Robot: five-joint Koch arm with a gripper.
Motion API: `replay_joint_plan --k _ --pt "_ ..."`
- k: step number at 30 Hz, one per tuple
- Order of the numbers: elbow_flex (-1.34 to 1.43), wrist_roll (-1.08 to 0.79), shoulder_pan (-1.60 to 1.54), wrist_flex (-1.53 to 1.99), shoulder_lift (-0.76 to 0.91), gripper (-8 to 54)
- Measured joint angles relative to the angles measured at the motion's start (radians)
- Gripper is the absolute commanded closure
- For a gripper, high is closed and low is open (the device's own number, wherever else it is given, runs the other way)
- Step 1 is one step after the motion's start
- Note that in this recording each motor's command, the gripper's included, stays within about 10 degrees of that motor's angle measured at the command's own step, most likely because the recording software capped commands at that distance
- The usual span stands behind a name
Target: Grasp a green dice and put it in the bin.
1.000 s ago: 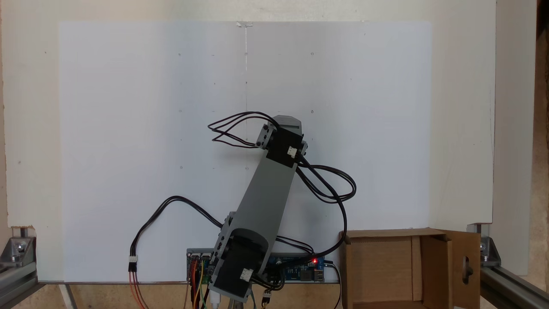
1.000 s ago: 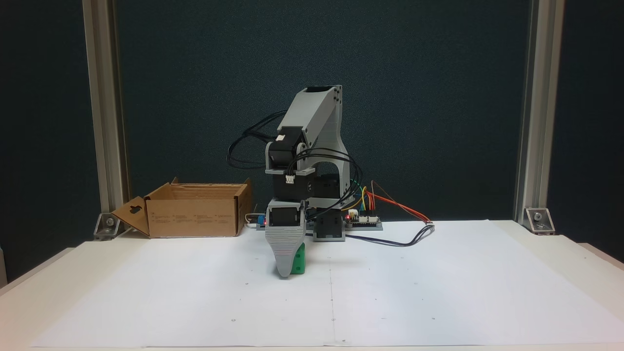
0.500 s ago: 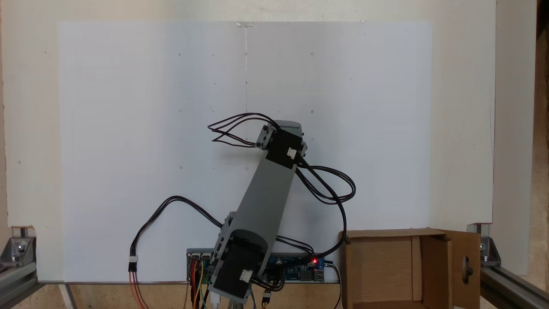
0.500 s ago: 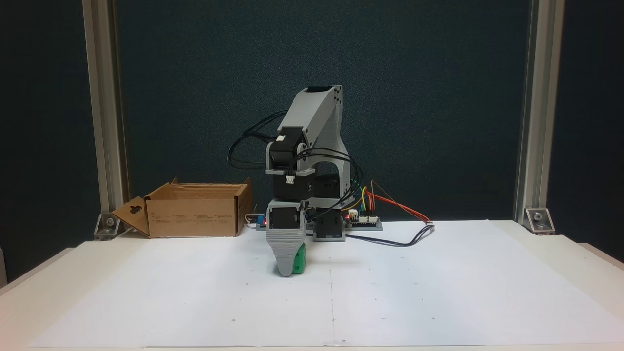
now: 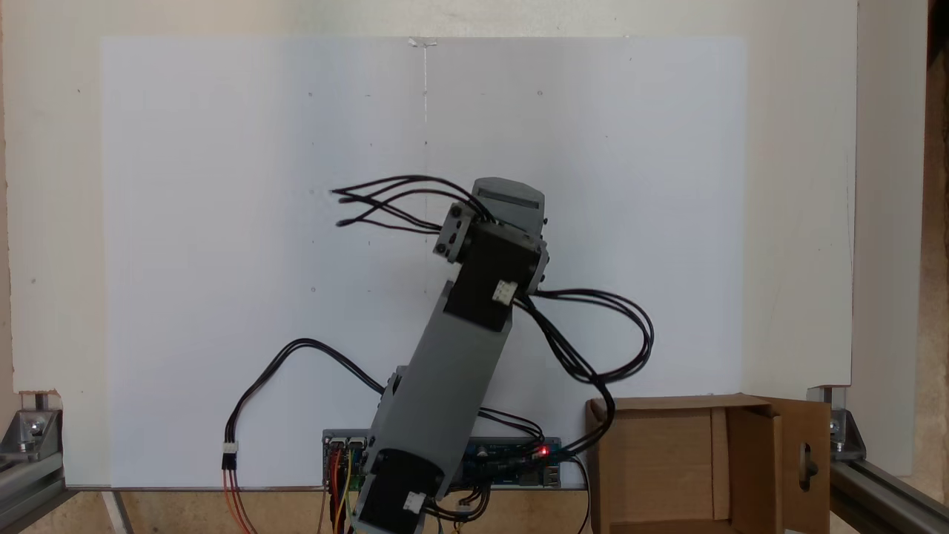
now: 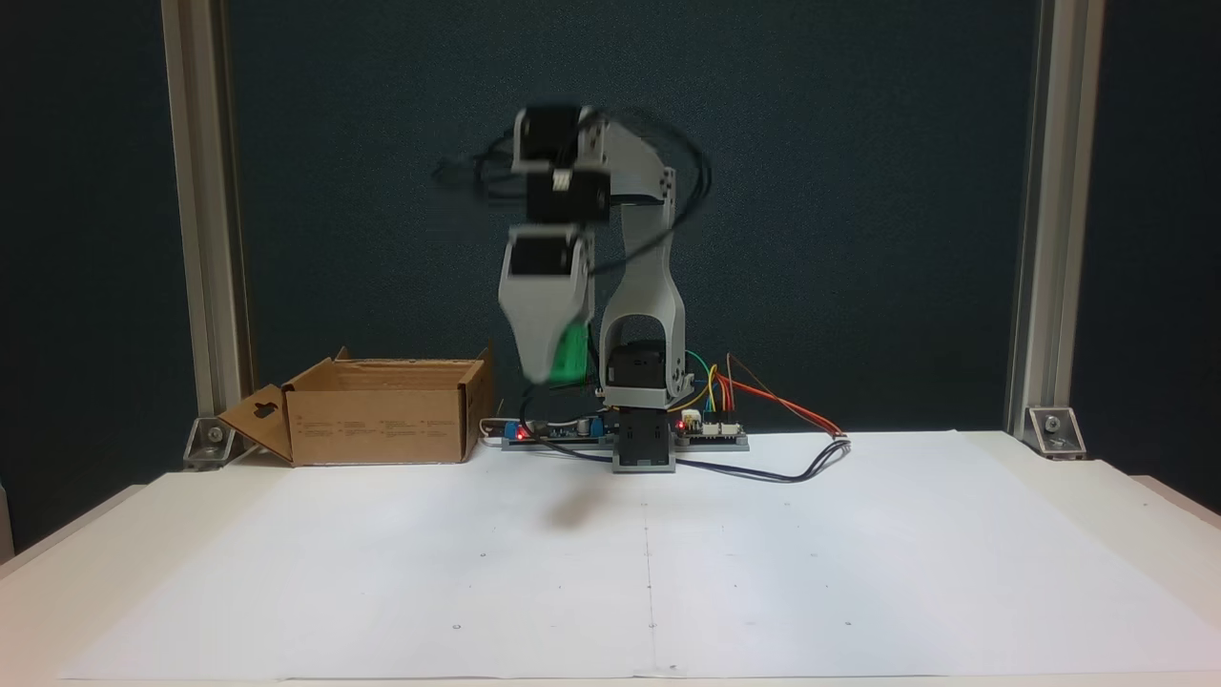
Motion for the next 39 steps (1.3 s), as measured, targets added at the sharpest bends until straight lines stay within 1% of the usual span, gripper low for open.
replay_joint_plan --k 6,13,20,26,27,31,35,36,37,38,39 --pt "0.000 0.003 0.164 0.006 0.002 33.5" --pt "0.000 -0.032 0.578 -0.002 -0.006 33.4" --pt "-0.014 -0.173 0.996 -0.179 -0.147 33.5" --pt "-0.170 -0.262 1.259 -0.249 -0.301 33.5" --pt "-0.176 -0.293 1.341 -0.249 -0.318 33.5" --pt "-0.176 -0.330 1.431 -0.258 -0.324 33.5" --pt "-0.176 -0.356 1.471 -0.267 -0.373 33.5" --pt "-0.176 -0.357 1.473 -0.267 -0.387 28.9" --pt "-0.176 -0.357 1.473 -0.267 -0.399 20.7" --pt "-0.176 -0.357 1.474 -0.268 -0.410 14.4" --pt "-0.176 -0.357 1.474 -0.272 -0.417 11.1"
